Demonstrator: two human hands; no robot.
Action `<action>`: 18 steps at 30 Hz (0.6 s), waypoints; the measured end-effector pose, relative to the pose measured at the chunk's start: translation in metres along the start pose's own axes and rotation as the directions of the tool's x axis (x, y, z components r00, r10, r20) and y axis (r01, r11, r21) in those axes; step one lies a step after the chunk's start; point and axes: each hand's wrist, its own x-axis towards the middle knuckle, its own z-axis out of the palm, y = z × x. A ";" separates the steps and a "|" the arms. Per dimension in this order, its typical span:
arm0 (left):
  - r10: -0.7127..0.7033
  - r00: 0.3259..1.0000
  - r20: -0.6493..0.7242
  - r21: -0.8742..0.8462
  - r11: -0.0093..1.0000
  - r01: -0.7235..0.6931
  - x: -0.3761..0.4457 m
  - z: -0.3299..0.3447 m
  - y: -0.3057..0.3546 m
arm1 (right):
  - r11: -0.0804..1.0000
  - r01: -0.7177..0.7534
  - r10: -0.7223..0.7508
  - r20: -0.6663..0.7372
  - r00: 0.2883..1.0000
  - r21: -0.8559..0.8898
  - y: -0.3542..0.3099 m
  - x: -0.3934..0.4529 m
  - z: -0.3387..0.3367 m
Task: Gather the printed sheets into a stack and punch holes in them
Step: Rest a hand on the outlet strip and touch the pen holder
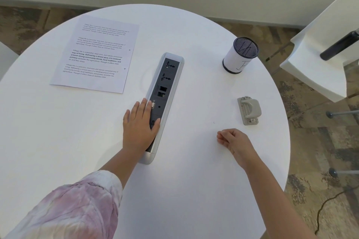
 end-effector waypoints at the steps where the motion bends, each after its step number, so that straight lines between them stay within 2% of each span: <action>1: 0.000 1.000 -0.001 0.000 1.000 0.000 0.000 0.000 0.000 | 0.998 -0.001 0.000 0.014 1.000 0.069 -0.003 -0.001 0.001; 9: -0.001 1.000 -0.008 -0.010 1.000 0.001 0.000 -0.001 0.001 | 0.949 -0.030 -0.009 0.120 0.993 0.314 -0.009 0.000 0.010; 18: 0.002 1.000 -0.003 0.002 1.000 -0.002 0.000 -0.001 0.000 | 0.979 -0.015 0.004 0.053 0.999 0.202 -0.008 -0.002 0.015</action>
